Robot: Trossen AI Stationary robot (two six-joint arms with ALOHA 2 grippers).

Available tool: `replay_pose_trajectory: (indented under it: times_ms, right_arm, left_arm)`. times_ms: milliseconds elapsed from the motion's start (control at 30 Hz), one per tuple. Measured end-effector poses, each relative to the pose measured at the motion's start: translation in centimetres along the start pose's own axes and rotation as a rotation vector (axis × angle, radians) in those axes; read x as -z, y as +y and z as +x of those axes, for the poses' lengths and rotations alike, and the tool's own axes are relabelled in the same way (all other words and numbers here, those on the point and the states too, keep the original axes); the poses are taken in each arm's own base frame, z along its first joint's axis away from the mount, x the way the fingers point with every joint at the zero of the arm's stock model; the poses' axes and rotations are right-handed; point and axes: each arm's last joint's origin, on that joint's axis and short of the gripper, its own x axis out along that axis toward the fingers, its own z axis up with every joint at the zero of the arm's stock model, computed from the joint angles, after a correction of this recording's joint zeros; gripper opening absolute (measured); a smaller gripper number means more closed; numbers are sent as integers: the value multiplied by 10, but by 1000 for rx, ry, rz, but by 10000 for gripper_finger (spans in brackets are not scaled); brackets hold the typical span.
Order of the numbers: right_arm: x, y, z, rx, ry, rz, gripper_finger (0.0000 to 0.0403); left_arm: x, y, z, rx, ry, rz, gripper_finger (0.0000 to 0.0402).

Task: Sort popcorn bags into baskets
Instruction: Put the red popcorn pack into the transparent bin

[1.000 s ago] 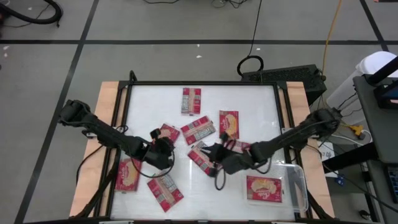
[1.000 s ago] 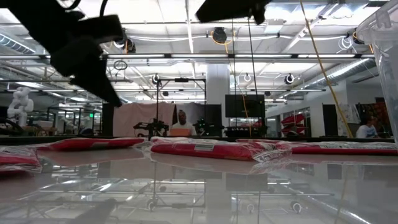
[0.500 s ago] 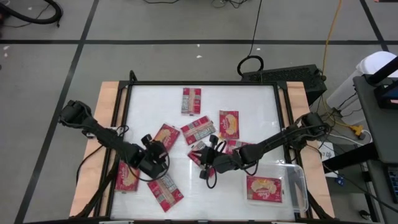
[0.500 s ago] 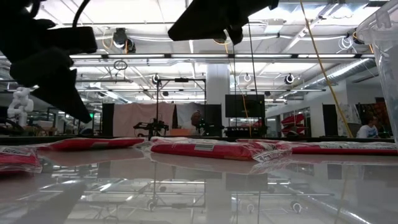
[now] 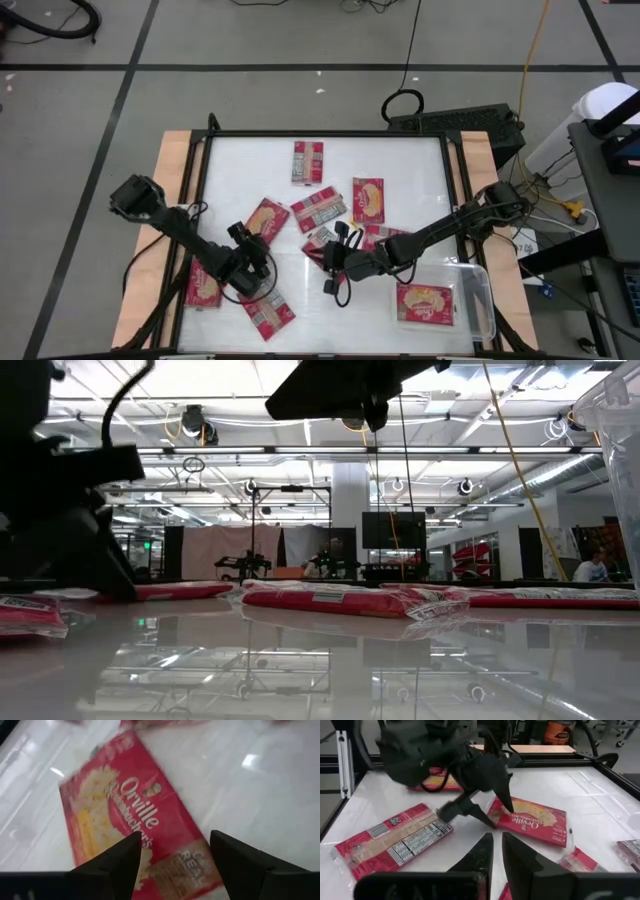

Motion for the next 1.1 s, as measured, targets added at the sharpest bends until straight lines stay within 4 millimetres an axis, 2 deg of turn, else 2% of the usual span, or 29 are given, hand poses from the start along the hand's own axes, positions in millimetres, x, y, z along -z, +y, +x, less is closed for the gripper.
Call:
replay_pose_trajectory:
  times_ms: [133,233,333,533,733,900,1100]
  right_arm:
    - [0,0,0,1,1,2,31]
    - [0,1,-1,-2,1,0,31]
    - [0,1,-1,-2,2,-2,31]
    - [0,1,-1,-1,2,-3,31]
    - [0,-3,2,11,3,-6,32]
    - [0,-8,4,27,14,-12,32]
    - [1,-9,4,29,22,-39,32]
  left_arm:
    - [4,-3,6,-36,-12,-8,230]
    - [6,-5,8,-44,-11,-4,199]
    - [7,-5,8,-39,1,0,149]
    - [7,-2,8,-50,13,57,21]
    - [0,1,0,-18,-5,50,25]
    - [-18,9,-21,60,-62,46,6]
    - [-36,27,-46,152,-138,-37,5]
